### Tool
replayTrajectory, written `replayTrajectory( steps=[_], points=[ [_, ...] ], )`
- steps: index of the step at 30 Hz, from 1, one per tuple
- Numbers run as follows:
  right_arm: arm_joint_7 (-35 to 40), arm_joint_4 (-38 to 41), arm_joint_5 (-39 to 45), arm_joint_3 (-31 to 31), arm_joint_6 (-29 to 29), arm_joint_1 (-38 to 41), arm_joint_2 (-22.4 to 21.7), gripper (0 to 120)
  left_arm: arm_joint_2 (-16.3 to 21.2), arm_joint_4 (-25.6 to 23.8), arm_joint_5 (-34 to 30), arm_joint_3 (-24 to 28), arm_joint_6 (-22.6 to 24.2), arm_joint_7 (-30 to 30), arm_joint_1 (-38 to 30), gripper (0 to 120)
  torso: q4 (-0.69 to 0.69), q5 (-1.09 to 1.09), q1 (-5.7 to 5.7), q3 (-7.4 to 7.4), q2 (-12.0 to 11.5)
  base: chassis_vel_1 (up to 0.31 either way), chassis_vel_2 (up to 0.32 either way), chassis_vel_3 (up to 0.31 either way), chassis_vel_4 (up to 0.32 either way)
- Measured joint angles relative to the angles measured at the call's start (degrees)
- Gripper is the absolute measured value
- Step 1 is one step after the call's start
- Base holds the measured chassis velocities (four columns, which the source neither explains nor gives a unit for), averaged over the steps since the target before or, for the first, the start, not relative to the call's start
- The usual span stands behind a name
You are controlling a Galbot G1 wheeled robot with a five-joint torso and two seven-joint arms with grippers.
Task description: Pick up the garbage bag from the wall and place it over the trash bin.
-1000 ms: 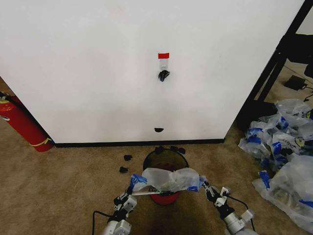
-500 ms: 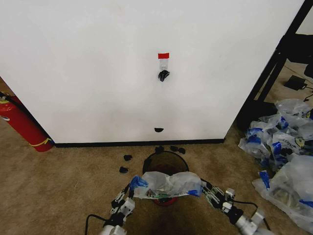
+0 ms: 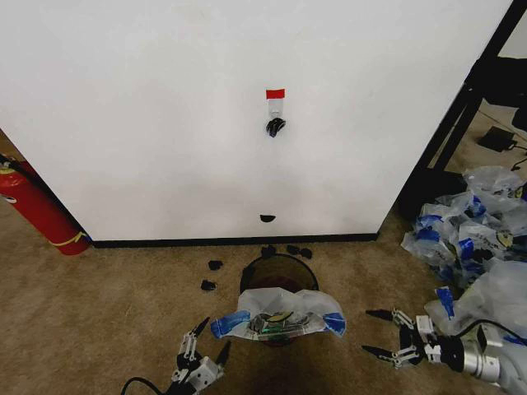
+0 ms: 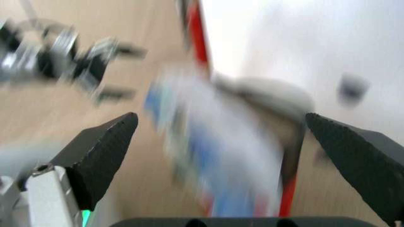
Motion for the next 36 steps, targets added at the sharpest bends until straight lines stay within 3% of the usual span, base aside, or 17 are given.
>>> replayTrajectory(
  steps=[1, 2, 4, 5, 6, 7, 10, 12, 13, 15, 17, 21, 26, 30, 36],
  points=[
    [6.09, 2.92, 2.90, -0.67, 2.98, -0.07, 0.71, 100, 2.07, -4.04, -4.54, -0.88, 1.73, 0.99, -2.02, 100, 0.00, -0.01, 0.00, 0.00, 0.00, 0.000, 0.000, 0.000, 0.000],
    [19.29, 7.00, 5.20, -2.83, 7.54, 0.91, 1.87, 100, 5.88, -8.18, -15.63, -1.26, 7.83, 2.87, -7.61, 100, -0.04, 0.00, 0.00, 0.00, 0.00, 0.000, 0.000, 0.000, 0.000],
    [27.42, 9.28, 5.72, -4.72, 9.96, 3.08, 2.80, 100, 9.69, -8.45, -28.91, 0.35, 13.50, 5.84, -16.11, 100, -0.02, -0.01, 0.00, 0.01, 0.00, 0.000, 0.000, 0.000, 0.000],
    [29.79, 9.66, 5.73, -5.59, 10.71, 4.38, 3.14, 100, 11.02, -7.37, -34.90, 1.66, 15.92, 7.49, -20.71, 100, -0.04, -0.04, 0.01, 0.01, 0.00, 0.000, 0.000, 0.000, 0.000],
    [29.79, 9.66, 5.73, -5.59, 10.71, 4.38, 3.14, 100, 11.02, -7.37, -34.90, 1.66, 15.92, 7.49, -20.71, 100, -0.04, -0.04, 0.01, 0.01, 0.00, 0.000, 0.000, 0.000, 0.000],
    [31.19, 10.00, 5.73, -6.01, 11.08, 5.23, 3.42, 100, 11.97, -5.55, -40.42, 3.88, 18.50, 8.57, -25.56, 100, 0.00, 0.00, 0.01, 0.01, 0.00, 0.000, 0.000, 0.000, 0.000],
    [32.64, 11.02, 5.60, -6.11, 11.08, 5.53, 4.00, 100, 11.33, 1.25, -52.59, 14.89, 25.69, 7.97, -42.64, 100, -0.01, -0.09, 0.01, 0.02, 0.00, 0.000, 0.000, 0.000, 0.000],
    [32.77, 11.09, 4.72, -6.11, 10.63, 5.51, 4.60, 100, 8.76, 4.90, -58.86, 23.11, 31.73, 3.71, -53.94, 100, -0.03, 0.00, 0.01, 0.01, -0.01, 0.000, 0.000, 0.000, 0.000],
    [32.77, 11.09, 4.72, -6.11, 10.63, 5.51, 4.60, 100, 8.76, 4.90, -58.86, 23.11, 31.73, 3.71, -53.94, 100, -0.03, 0.00, 0.01, 0.01, -0.01, 0.000, 0.000, 0.000, 0.000],
    [32.49, 10.50, 2.35, -5.94, 10.56, 5.46, 5.89, 100, 4.94, 8.75, -64.91, 33.32, 38.53, -2.90, -66.22, 100, -0.05, -0.02, 0.02, 0.02, -0.02, 0.000, 0.000, 0.000, 0.000],
    [31.90, 9.82, -0.01, -5.58, 10.62, 5.29, 7.24, 100, 1.34, 12.63, -67.75, 39.45, 43.29, -5.14, -74.86, 100, -0.06, 0.01, 0.02, 0.02, -0.02, 0.000, 0.000, 0.000, 0.000],
    [31.42, 9.46, -1.16, -5.20, 10.66, 4.98, 8.24, 100, -1.66, 16.11, -70.14, 43.60, 47.08, -6.09, -80.85, 100, -0.04, 0.01, 0.02, 0.01, -0.02, 0.000, 0.000, 0.000, 0.000],
    [31.27, 8.97, -1.37, -4.56, 10.77, 4.71, 9.12, 100, -5.79, 21.41, -74.34, 50.11, 48.27, -9.46, -87.43, 100, -0.03, 0.02, 0.01, 0.01, -0.02, 0.000, 0.000, 0.000, 0.000],
    [30.82, 8.97, -1.41, -4.28, 10.96, 4.25, 9.62, 100, -8.06, 25.61, -80.13, 58.60, 48.14, -14.70, -91.96, 100, -0.01, 0.02, 0.01, 0.01, -0.02, 0.000, 0.000, 0.000, 0.000],
    [30.27, 9.44, -1.78, -4.17, 11.45, 3.94, 10.64, 100, -10.16, 29.63, -85.20, 61.82, 47.87, -17.70, -93.68, 98, -0.01, 0.00, 0.01, 0.00, -0.01, 0.000, 0.000, 0.000, 0.000]
  ],
)
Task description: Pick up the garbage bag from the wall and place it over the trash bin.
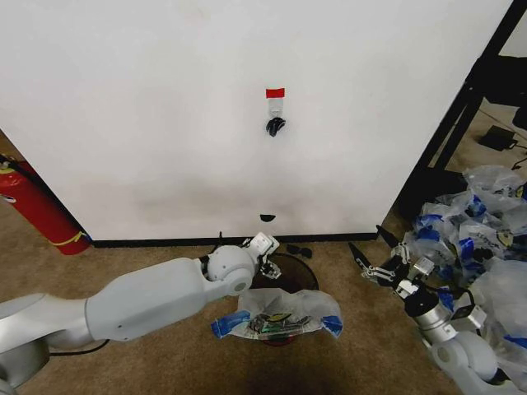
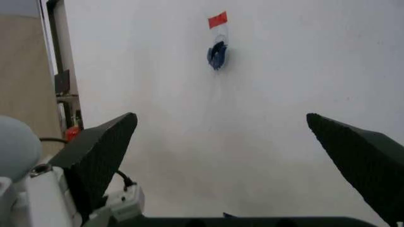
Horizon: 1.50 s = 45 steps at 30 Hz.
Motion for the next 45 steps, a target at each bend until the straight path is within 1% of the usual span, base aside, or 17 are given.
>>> replayTrajectory(
  steps=[4, 5, 6, 8, 9, 12, 14, 20, 23, 25, 28, 30, 31, 36, 37, 40, 45],
  points=[
    [-0.34, 0.44, -0.36, 0.11, 0.19, -0.54, 0.24, 100, -0.75, 1.05, -2.03, 0.33, -0.13, -0.23, -0.39, 87, -0.01, 0.00, 0.00, 0.00, 0.01, 0.000, 0.000, 0.000, 0.000],
    [-0.42, 0.60, -0.44, 0.21, 0.25, -0.73, 0.28, 100, -0.92, 1.17, -2.46, 0.37, -0.17, -0.28, -0.44, 81, -0.01, 0.00, 0.00, 0.00, 0.01, 0.000, 0.000, 0.000, 0.000],
    [-0.42, 0.60, -0.44, 0.21, 0.25, -0.73, 0.28, 100, -0.92, 1.17, -2.46, 0.37, -0.17, -0.28, -0.44, 81, -0.01, 0.00, 0.00, 0.00, 0.01, 0.000, 0.000, 0.000, 0.000],
    [-0.53, 0.82, -0.48, 0.42, 0.36, -1.07, 0.37, 100, -1.26, 1.33, -3.33, 0.49, -0.21, -0.62, -0.46, 70, -0.01, 0.00, 0.00, 0.00, 0.01, 0.000, 0.000, 0.000, 0.000],
    [-0.55, 0.94, -0.49, 0.58, 0.49, -1.32, 0.45, 100, -1.48, 1.39, -4.24, 0.50, -0.25, -1.28, -0.45, 69, -0.01, -0.01, 0.00, 0.00, 0.01, 0.000, 0.000, 0.000, 0.000],
    [-0.62, 0.97, -0.57, 0.84, 0.74, -1.62, 0.68, 100, -1.79, 1.41, -6.63, 0.50, -0.31, -3.52, -0.34, 53, -0.01, -0.01, 0.00, 0.00, 0.01, 0.000, 0.000, 0.000, 0.000],
    [-0.63, 0.97, -0.61, 0.87, 0.78, -1.67, 0.75, 100, -1.79, 1.40, -7.02, 0.49, -0.33, -3.92, -0.33, 50, -0.01, 0.00, 0.00, -0.01, 0.01, 0.000, 0.000, 0.000, 0.000],
    [-0.80, 0.96, -1.06, 0.91, 1.14, -2.00, 1.65, 100, -1.33, 0.44, -9.24, 0.41, -0.40, -7.41, -0.02, 26, -0.01, 0.00, -0.01, -0.01, 0.01, 0.000, 0.000, 0.000, 0.000],
    [-0.80, 0.90, -1.16, 0.88, 1.19, -2.01, 1.76, 100, -1.03, -0.19, -10.34, 0.36, -0.40, -8.92, 0.21, 22, -0.01, -0.02, 0.00, 0.00, 0.01, 0.000, 0.000, 0.000, 0.000],
    [-0.81, 0.84, -1.22, 0.75, 1.23, -1.99, 1.81, 100, -0.55, -1.25, -12.08, -0.11, -0.40, -11.28, 0.62, 14, -0.02, -0.03, 0.00, 0.00, 0.01, 0.000, 0.000, 0.000, 0.000],
    [-0.81, 0.69, -1.26, 0.41, 1.26, -1.93, 2.01, 100, 0.40, -3.31, -14.98, -2.34, -0.58, -14.82, 1.90, 6, -0.02, -0.02, -0.01, -0.01, 0.02, 0.000, 0.000, 0.000, 0.000],
    [-0.84, 0.59, -1.33, 0.24, 1.31, -1.90, 2.13, 100, 0.79, -4.31, -16.56, -3.99, -0.58, -16.31, 2.94, 5, -0.02, -0.02, -0.01, -0.01, 0.01, 0.000, 0.000, 0.000, 0.000],
    [-0.91, 0.49, -1.40, 0.10, 1.34, -1.92, 2.21, 100, 1.17, -5.21, -17.92, -5.87, -0.57, -17.46, 3.99, 5, -0.02, -0.02, 0.00, 0.00, 0.01, 0.000, 0.000, 0.000, 0.000],
    [-1.36, -0.17, -1.46, -0.24, 1.66, -1.94, 2.33, 100, 1.82, -10.68, -22.72, -20.80, -0.43, -23.11, 14.14, 4, 0.00, 0.00, 0.00, -0.01, 0.01, 0.000, 0.000, 0.000, 0.000],
    [-1.36, -0.17, -1.46, -0.24, 1.66, -1.94, 2.33, 100, 1.82, -10.68, -22.72, -20.80, -0.43, -23.11, 14.14, 4, 0.00, 0.00, 0.00, -0.01, 0.01, 0.000, 0.000, 0.000, 0.000],
    [-1.09, -0.35, -0.22, -0.43, 1.71, -2.08, 2.03, 100, 1.48, -13.54, -26.20, -31.92, -0.51, -27.12, 22.41, 4, -0.01, -0.04, 0.00, 0.00, 0.01, 0.000, 0.000, 0.000, 0.000],
    [-0.23, -0.34, 1.25, -1.21, 1.64, -2.08, 1.74, 100, -0.52, -18.09, -30.16, -48.30, -1.82, -29.80, 36.16, 4, 0.00, -0.02, -0.01, -0.01, 0.01, 0.000, 0.000, 0.000, 0.000]
  ],
)
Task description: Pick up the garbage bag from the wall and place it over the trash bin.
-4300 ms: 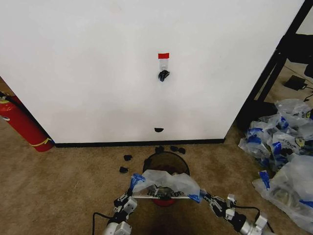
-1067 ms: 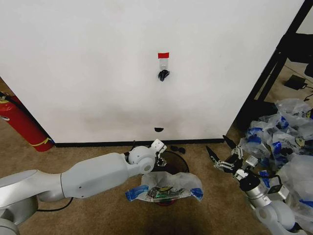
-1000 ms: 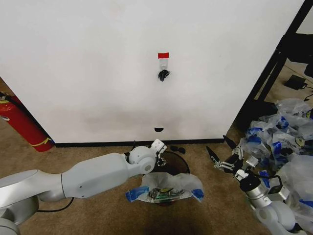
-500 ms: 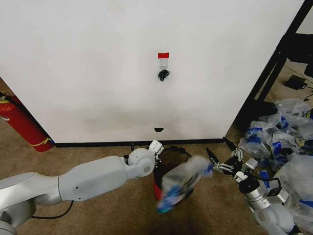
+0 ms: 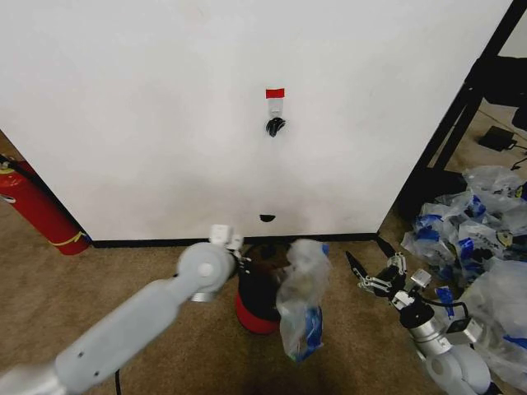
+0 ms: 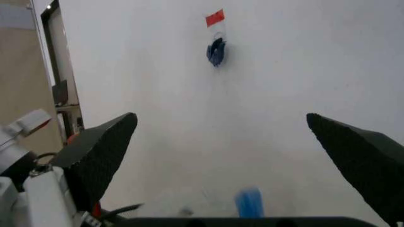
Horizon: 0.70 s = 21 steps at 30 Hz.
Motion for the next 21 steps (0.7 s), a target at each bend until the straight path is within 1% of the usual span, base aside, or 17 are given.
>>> replayTrajectory(
  steps=[1, 3, 5, 7, 8, 9, 10, 13, 18, 21],
  points=[
    [0.00, 0.00, 0.00, 0.00, 0.00, 0.00, 0.00, 100, 0.00, 0.00, 0.00, 0.00, 0.00, 0.00, 0.00, 4, 0.00, 0.00, 0.00, 0.00, 0.00, 0.000, 0.000, 0.000, 0.000],
    [0.00, 0.00, 0.02, -0.28, 0.00, 0.03, 0.04, 100, -1.14, -1.17, 0.67, -3.43, -0.42, 0.13, 4.74, 4, 0.00, 0.00, 0.00, 0.00, 0.00, 0.000, 0.000, 0.000, 0.000],
    [-0.06, 0.10, -0.02, -0.52, 0.00, 0.05, 0.08, 100, -2.91, -1.76, 3.50, -5.92, -0.94, 1.21, 9.16, 4, 0.01, 0.02, 0.00, 0.00, 0.00, 0.000, 0.000, 0.000, 0.000],
    [-0.12, 0.51, -0.09, -0.38, 0.08, -0.29, 0.27, 100, -5.10, -1.65, 6.41, -6.87, -1.53, 2.06, 11.48, 4, 0.03, 0.02, 0.00, 0.00, 0.00, 0.000, 0.000, 0.000, 0.000],
    [-0.12, 0.51, -0.09, -0.38, 0.08, -0.29, 0.27, 100, -5.10, -1.65, 6.41, -6.87, -1.53, 2.06, 11.48, 4, 0.03, 0.02, 0.00, 0.00, 0.00, 0.000, 0.000, 0.000, 0.000],
    [-0.16, 0.91, -0.14, -0.15, 0.25, -0.80, 0.41, 100, -6.59, -1.39, 8.40, -7.12, -1.91, 2.84, 12.48, 4, -0.02, 0.02, 0.00, 0.00, 0.00, 0.000, 0.000, 0.000, 0.000],
    [-0.19, 1.13, -0.18, -0.05, 0.31, -1.01, 0.42, 100, -7.57, -1.28, 9.72, -7.22, -2.15, 3.36, 13.09, 4, -0.04, 0.01, 0.00, 0.00, 0.00, 0.000, 0.000, 0.000, 0.000],
    [-0.40, 2.18, -0.42, 0.37, 0.56, -1.76, 0.28, 100, -10.04, -1.33, 12.57, -7.55, -2.46, 3.97, 14.22, 4, -0.02, 0.02, 0.00, 0.00, 0.00, 0.000, 0.000, 0.000, 0.000],
    [-0.91, 3.03, -0.47, 1.12, 1.39, -3.48, -0.09, 100, -11.26, -1.96, 16.52, -7.13, -2.52, 5.56, 15.54, 4, -0.01, 0.02, 0.00, 0.00, 0.00, 0.000, 0.000, 0.000, 0.000],
    [-1.66, 3.29, -0.42, 1.87, 2.32, -5.29, -0.30, 100, -11.43, -1.61, 25.03, -5.74, -3.25, 10.52, 17.56, 4, -0.02, 0.02, 0.00, 0.00, 0.00, 0.000, 0.000, 0.000, 0.000]
  ],
)
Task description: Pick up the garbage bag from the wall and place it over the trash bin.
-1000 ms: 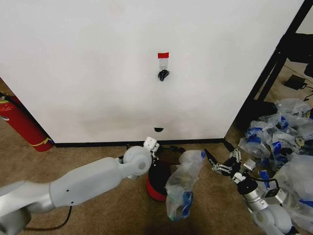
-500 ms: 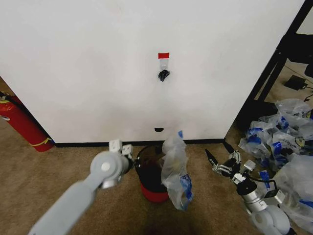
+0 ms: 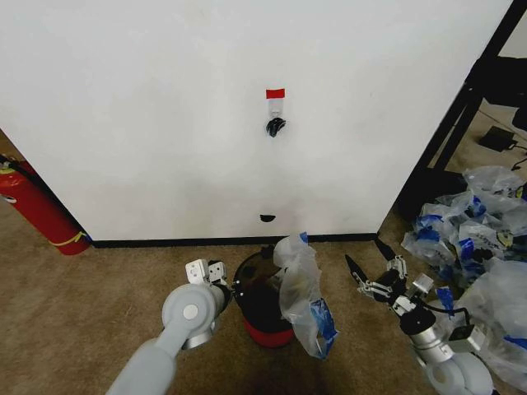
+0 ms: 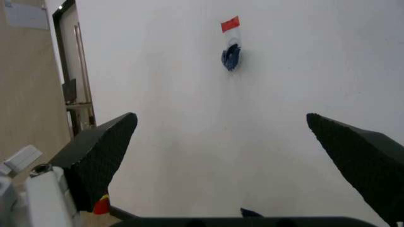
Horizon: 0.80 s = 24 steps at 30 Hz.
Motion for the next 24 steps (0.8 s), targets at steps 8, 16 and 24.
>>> replayTrajectory(
  steps=[8, 16, 24],
  points=[
    [-0.25, 1.95, 0.21, 0.58, 0.41, -1.70, -0.39, 100, 0.86, -1.04, 2.72, 0.59, 0.57, 1.55, 1.49, 25, 0.01, -0.01, 0.00, 0.01, 0.00, 0.000, 0.000, 0.000, 0.000],
    [-0.14, 3.16, -0.26, 0.33, 0.19, -1.97, -0.60, 100, 5.40, -4.13, 4.43, -0.55, 0.37, 3.84, -0.49, 50, 0.01, -0.01, 0.00, 0.00, 0.00, 0.000, 0.000, 0.000, 0.000],
    [4.47, 3.05, -0.56, 1.45, 0.64, -1.02, -1.84, 100, 10.58, -16.91, 7.28, 0.90, 0.58, 7.54, -1.38, 80, 0.01, 0.00, 0.01, 0.00, 0.00, 0.000, 0.000, 0.000, 0.000]
  ],
)
